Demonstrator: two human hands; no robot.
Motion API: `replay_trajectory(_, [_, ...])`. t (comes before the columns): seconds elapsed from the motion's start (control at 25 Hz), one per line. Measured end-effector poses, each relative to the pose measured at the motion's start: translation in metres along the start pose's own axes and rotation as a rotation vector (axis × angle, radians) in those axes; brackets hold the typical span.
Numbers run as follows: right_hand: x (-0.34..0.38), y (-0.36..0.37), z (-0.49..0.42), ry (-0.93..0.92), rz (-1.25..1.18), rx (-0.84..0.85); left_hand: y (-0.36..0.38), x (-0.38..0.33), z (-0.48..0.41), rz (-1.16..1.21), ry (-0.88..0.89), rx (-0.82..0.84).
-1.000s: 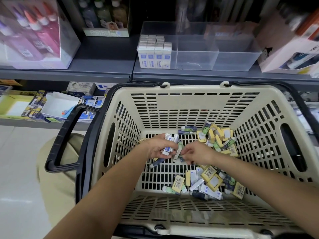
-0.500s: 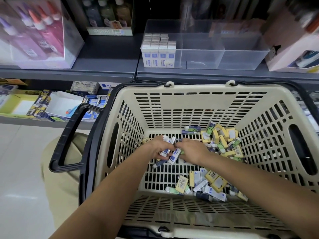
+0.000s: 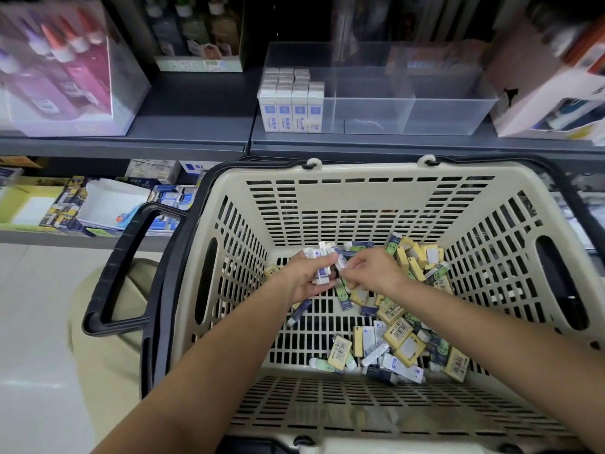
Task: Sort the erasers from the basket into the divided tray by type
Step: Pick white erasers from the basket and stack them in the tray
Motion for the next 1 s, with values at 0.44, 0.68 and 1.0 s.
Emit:
replay_trajectory(0.44, [-0.015,0.028,0.035,-0.199,0.658,0.471,-0.007,-0.005,0.001,-0.145,0.003,-0.001])
replay_trajectory(0.68, [-0.035,0.051,0.048,-0.401,1.166,0.535,0.002,-0.003,0.003,-0.232,0.003,0.048])
replay_trajectory(1.0, [-0.033,0.036,0.044,-0.396,1.267,0.445,0.001,-0.003,0.005,-0.255,0.007,0.063])
Point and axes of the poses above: each hand's wrist, its own z-axis away from the middle knuckle, its own y-axis out of the palm, x = y × z, the point moved 9 cm from there along -z, towards the middle knuckle, and after that the axes turned 8 degrees about -z, right-handed, at the moved point
